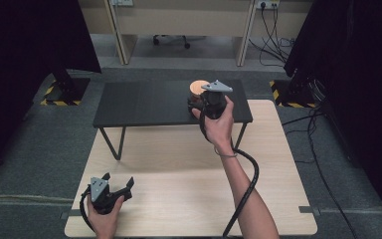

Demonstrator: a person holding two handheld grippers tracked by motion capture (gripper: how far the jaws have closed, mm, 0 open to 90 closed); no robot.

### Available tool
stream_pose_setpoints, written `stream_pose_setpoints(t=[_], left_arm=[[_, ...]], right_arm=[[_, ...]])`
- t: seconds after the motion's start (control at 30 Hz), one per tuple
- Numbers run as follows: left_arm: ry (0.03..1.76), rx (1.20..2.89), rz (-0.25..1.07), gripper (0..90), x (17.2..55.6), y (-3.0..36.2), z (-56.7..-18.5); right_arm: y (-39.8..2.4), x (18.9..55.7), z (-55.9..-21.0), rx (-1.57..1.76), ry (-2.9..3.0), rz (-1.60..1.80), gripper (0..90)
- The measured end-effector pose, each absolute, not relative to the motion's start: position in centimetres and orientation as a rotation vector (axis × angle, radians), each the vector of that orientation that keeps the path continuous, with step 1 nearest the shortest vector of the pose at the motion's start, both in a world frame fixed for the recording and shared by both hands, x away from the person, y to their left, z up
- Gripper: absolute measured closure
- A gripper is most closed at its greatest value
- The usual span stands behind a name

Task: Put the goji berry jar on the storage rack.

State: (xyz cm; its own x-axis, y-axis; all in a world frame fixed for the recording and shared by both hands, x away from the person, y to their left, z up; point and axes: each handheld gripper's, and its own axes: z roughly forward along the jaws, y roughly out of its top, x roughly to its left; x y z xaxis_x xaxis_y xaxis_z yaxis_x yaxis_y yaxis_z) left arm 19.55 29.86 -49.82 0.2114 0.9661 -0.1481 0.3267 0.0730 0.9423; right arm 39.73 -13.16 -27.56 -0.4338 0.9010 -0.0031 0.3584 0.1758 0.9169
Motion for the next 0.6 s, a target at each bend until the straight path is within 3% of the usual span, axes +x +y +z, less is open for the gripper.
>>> stream_pose_setpoints(t=[0.17,0.23,0.4,0.6], left_arm=[[1.306,1.451,0.779,3.7,19.6,29.9,-49.8],[1.306,1.452,0.779,3.7,19.6,29.9,-49.8],[1.305,1.454,0.781,3.7,19.6,29.9,-49.8],[1.305,1.456,0.781,3.7,19.6,29.9,-49.8]], right_arm=[[-13.2,39.5,-27.9,1.18,1.875,1.25,24.1],[-13.4,39.5,-27.9,1.194,1.877,1.263,12.9],[-13.6,38.8,-28.1,1.21,1.851,1.28,1.1],[-14.0,38.0,-28.2,1.193,1.85,1.294,0.8]])
